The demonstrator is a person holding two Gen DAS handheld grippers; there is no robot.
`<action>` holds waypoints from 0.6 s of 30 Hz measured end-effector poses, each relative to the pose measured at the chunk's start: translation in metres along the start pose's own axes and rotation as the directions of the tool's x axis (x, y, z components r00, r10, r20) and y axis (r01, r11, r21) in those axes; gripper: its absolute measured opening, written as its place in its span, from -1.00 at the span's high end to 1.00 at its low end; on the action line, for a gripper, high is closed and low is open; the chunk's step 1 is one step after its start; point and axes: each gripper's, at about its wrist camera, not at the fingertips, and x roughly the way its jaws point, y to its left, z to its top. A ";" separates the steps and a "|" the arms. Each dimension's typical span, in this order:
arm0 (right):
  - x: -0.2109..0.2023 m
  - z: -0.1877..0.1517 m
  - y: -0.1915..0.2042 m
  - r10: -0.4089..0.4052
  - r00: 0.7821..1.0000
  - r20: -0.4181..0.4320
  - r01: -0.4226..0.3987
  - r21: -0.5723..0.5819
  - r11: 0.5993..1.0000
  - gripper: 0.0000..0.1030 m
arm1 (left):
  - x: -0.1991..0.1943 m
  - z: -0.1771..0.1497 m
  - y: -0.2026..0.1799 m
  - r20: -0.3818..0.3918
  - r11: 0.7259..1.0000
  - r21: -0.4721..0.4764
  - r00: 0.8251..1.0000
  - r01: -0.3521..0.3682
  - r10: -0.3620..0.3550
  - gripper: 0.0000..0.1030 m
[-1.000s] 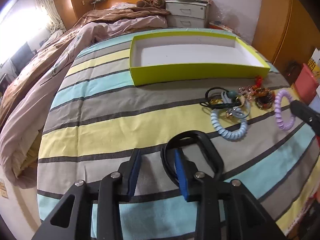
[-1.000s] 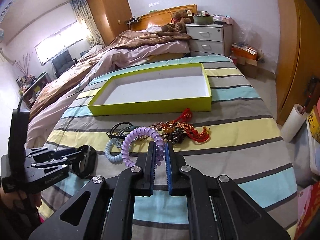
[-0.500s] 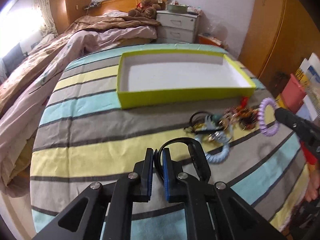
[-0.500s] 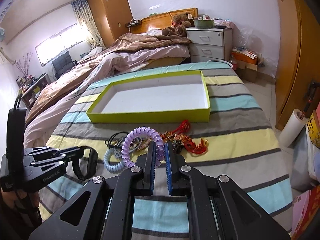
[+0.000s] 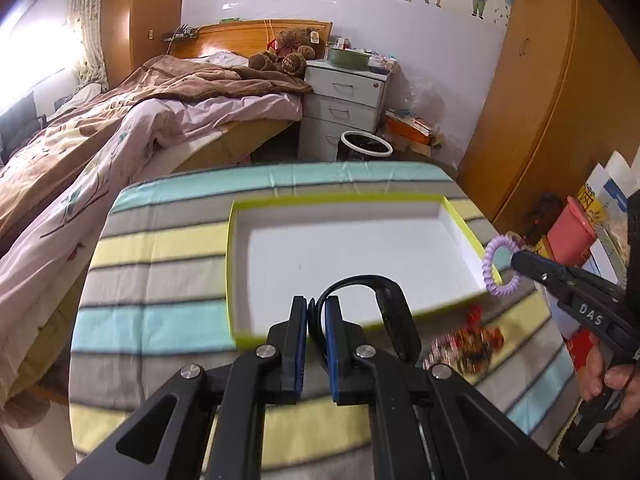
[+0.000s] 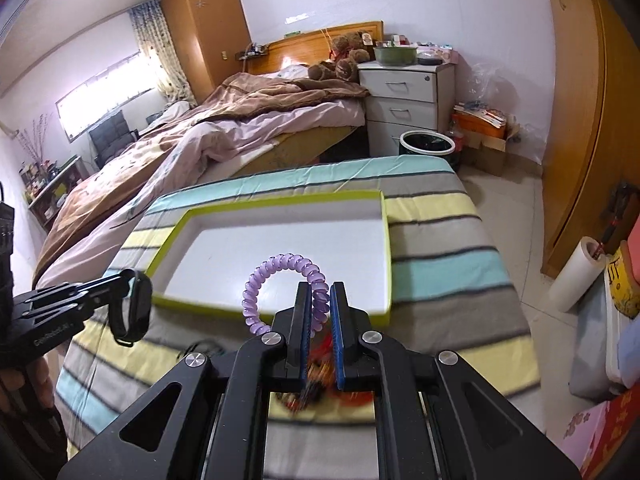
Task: Organize jewelry
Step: 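Carry both items into the yellow box and open both tools to release them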
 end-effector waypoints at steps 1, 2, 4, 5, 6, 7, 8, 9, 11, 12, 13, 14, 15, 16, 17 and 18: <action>0.007 0.006 -0.002 -0.012 1.000 -0.007 0.012 0.001 1.000 0.82 | 0.004 0.004 0.000 -0.001 1.000 0.005 1.000 0.004 -0.004 0.83; 0.013 0.011 -0.004 -0.023 1.000 -0.010 0.022 -0.006 1.000 0.82 | 0.012 0.010 0.002 0.001 1.000 0.005 1.000 0.010 -0.010 0.83; 0.023 0.018 -0.007 -0.033 0.999 -0.021 0.033 -0.008 0.999 0.82 | 0.024 0.018 0.006 -0.011 1.000 -0.004 1.000 0.012 -0.012 0.83; 0.031 0.023 -0.009 -0.033 0.999 -0.025 0.033 -0.009 0.999 0.82 | 0.034 0.023 0.009 -0.018 1.000 -0.011 1.000 0.010 -0.011 0.83; 0.037 0.026 -0.010 -0.035 0.999 -0.031 0.035 -0.015 0.999 0.82 | 0.041 0.026 0.011 -0.024 1.000 -0.019 1.000 0.008 -0.008 0.83; 0.044 0.029 -0.011 -0.043 0.998 -0.043 0.042 -0.018 0.999 0.82 | 0.048 0.029 0.013 -0.031 1.000 -0.020 0.999 0.009 -0.010 0.83; 0.054 0.033 -0.012 -0.049 0.997 -0.057 0.048 -0.024 0.999 0.82 | 0.056 0.032 0.015 -0.037 1.000 -0.022 0.999 0.012 -0.013 0.83; 0.060 0.035 -0.014 -0.051 0.997 -0.066 0.049 -0.029 0.998 0.82 | 0.064 0.035 0.018 -0.044 0.999 -0.031 0.999 0.012 -0.013 0.83; 0.075 0.040 -0.016 -0.065 0.994 -0.089 0.062 -0.041 0.997 0.82 | 0.077 0.039 0.021 -0.059 1.000 -0.029 0.998 0.009 -0.011 0.83; 0.080 0.041 -0.016 -0.069 0.993 -0.097 0.064 -0.047 0.997 0.82 | 0.084 0.041 0.023 -0.064 0.999 -0.033 0.998 0.005 -0.007 0.83; 0.087 0.043 -0.018 -0.072 0.991 -0.109 0.067 -0.049 0.997 0.82 | 0.090 0.042 0.025 -0.072 0.999 -0.036 0.997 0.002 -0.004 0.83; 0.093 0.045 -0.020 -0.077 0.990 -0.119 0.071 -0.051 0.996 0.82 | 0.096 0.043 0.025 -0.080 0.999 -0.034 0.997 0.002 -0.004 0.83; 0.098 0.046 -0.021 -0.081 0.989 -0.126 0.074 -0.053 0.996 0.82 | 0.102 0.044 0.027 -0.087 0.999 -0.035 0.996 -0.002 -0.001 0.83; 0.102 0.046 -0.022 -0.086 0.988 -0.132 0.079 -0.057 0.995 0.82 | 0.106 0.045 0.028 -0.095 0.999 -0.038 0.995 -0.005 0.001 0.83; 0.106 0.047 -0.022 -0.088 0.987 -0.134 0.080 -0.062 0.995 0.82 | 0.111 0.046 0.028 -0.103 0.999 -0.037 0.995 -0.005 0.001 0.83; 0.109 0.049 -0.023 -0.089 0.987 -0.136 0.080 -0.067 0.995 0.82 | 0.115 0.046 0.030 -0.107 0.999 -0.041 0.994 -0.008 0.004 0.83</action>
